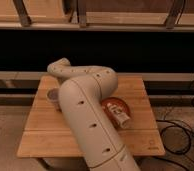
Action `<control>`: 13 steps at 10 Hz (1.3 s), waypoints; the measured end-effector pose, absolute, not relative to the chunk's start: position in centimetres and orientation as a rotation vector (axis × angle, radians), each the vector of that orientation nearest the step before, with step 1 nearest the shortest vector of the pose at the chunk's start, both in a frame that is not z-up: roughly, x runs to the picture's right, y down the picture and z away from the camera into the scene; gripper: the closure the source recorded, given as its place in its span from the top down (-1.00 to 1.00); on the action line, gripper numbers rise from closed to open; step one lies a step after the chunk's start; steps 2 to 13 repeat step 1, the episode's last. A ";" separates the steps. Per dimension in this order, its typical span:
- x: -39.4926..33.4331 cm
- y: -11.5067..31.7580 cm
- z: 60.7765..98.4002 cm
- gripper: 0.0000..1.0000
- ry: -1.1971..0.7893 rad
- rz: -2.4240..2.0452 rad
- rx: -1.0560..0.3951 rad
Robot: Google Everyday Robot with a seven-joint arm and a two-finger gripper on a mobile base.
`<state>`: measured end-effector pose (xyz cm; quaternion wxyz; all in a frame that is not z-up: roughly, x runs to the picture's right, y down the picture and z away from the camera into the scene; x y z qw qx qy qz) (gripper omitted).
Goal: Place the eraser on the white sponge
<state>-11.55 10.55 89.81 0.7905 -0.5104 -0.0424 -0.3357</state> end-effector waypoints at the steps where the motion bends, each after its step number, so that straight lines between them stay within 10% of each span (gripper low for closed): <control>1: -11.5 10.5 89.8 0.60 -0.091 -0.723 -1.099; 13: -11.5 10.5 89.8 0.60 -0.091 -0.723 -1.099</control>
